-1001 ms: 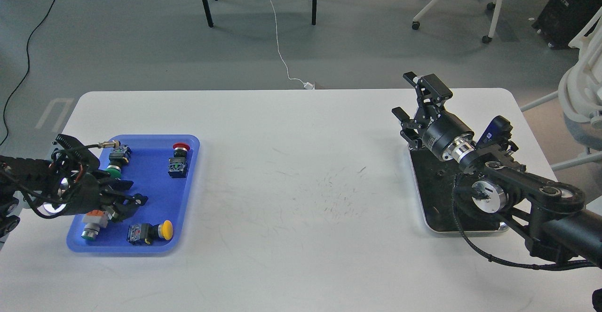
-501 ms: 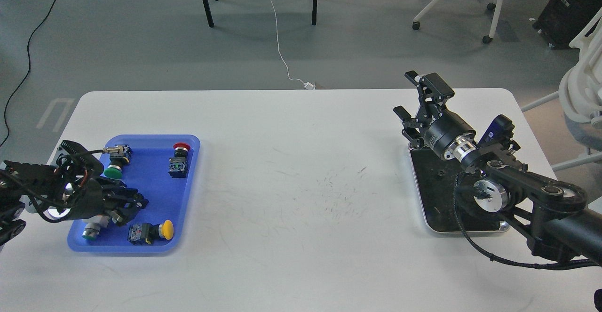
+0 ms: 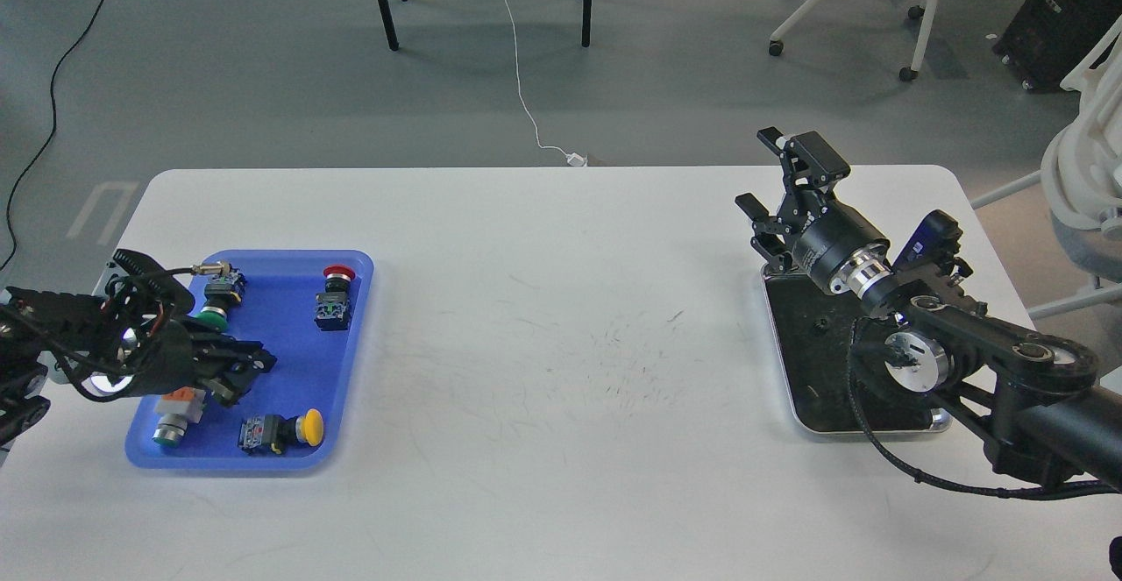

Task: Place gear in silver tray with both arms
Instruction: 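Lift the second gear and carry it toward the table center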

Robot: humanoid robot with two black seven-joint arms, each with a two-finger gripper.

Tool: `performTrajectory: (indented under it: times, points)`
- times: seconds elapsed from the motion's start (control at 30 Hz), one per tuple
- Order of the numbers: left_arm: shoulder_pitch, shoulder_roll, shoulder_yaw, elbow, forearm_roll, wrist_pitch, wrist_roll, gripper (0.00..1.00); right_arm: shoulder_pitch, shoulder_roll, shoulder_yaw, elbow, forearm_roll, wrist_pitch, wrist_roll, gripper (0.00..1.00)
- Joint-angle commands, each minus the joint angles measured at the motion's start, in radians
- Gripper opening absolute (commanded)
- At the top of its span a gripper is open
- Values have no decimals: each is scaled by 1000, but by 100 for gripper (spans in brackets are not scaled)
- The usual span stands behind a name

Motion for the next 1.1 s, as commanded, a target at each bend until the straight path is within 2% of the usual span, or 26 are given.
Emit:
performTrajectory:
  times: [0.0,0.2,0.37,0.5,0.7,1.07]
  points:
    - [-95,13,1,-96,-31,-18,-1,10,11,-2,5,6,1,0,0,97]
    - [-218,-23,2,-238,-40,-95,-1,11,75,0,42,12,18,0,0,97]
    - [-253,-199,21,-235,0,-156,-1,11,204,12,47,14,177,-3,0,97]
    - [-282,-348,79,-143,0,-184,-1,11,301,17,25,11,270,-14,0,97]
    - [-362,-553,214,-28,0,-184,-1,11,326,64,-2,5,270,-21,0,97]
    - [-379,-863,257,138,0,-184,-1,11,296,57,-5,8,268,-31,0,97]
